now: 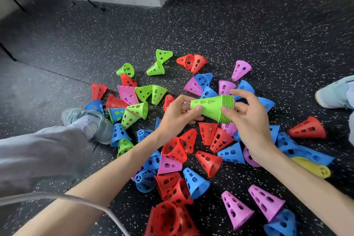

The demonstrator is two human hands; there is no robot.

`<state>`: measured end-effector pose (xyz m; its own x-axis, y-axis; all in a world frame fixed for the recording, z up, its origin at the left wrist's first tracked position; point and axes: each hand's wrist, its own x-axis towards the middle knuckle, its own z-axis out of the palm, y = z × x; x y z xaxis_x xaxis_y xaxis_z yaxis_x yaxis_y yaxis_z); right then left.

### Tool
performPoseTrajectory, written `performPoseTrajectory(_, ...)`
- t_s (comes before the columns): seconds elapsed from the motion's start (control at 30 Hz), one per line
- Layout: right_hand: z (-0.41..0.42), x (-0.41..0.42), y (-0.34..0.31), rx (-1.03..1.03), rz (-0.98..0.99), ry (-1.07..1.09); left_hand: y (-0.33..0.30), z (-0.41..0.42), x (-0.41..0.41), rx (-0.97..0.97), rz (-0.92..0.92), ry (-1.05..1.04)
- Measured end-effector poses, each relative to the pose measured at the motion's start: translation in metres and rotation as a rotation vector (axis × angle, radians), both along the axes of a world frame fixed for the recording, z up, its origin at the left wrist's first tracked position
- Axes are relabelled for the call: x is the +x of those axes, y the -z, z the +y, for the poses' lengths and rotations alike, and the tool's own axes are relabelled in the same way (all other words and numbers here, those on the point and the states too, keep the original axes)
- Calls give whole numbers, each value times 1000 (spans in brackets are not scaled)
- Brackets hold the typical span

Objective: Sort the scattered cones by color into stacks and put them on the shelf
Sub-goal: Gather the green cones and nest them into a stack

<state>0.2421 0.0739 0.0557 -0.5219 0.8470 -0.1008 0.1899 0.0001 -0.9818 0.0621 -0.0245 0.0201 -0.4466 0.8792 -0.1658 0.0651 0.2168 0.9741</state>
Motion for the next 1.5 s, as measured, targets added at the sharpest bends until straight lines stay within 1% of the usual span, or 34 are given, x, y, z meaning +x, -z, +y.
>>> performPoseTrajectory(0.1,-3,0,-1,27,-40,-28,0,-2,-2,5,34,10)
performPoseTrajectory(0.2,-5,1,0,38,-72,-51,3,-2,-6,4,104,32)
performPoseTrajectory(0.47,-11,2,5,41,-58,-45,-6,-9,-48,-54,561,168)
performPoseTrajectory(0.57,-12,2,9,38,-67,-65,-9,-22,-82,-97,711,151)
performPoseTrajectory(0.67,-12,2,10,39,-87,-89,-1,-43,-119,-136,836,63)
performPoseTrajectory(0.77,-13,3,9,31,-93,-107,12,-65,-150,-200,842,-86)
performPoseTrajectory(0.83,-14,3,9,21,-93,-112,23,-77,-162,-256,852,-125)
performPoseTrajectory(0.9,-14,4,9,15,-96,-119,35,-85,-169,-320,867,-98)
performPoseTrajectory(1.0,-15,4,10,1,-103,-134,51,-91,-171,-393,817,-69)
performPoseTrajectory(1.07,-16,5,11,3,-114,-140,61,-91,-169,-428,821,-57)
performPoseTrajectory(1.23,-17,4,14,-9,-155,-164,71,-82,-174,-616,952,68)
performPoseTrajectory(1.3,-18,3,15,-10,-168,-161,73,-79,-178,-668,975,98)
performPoseTrajectory(1.5,-19,0,16,-27,-191,-189,79,-76,-181,-683,1032,114)
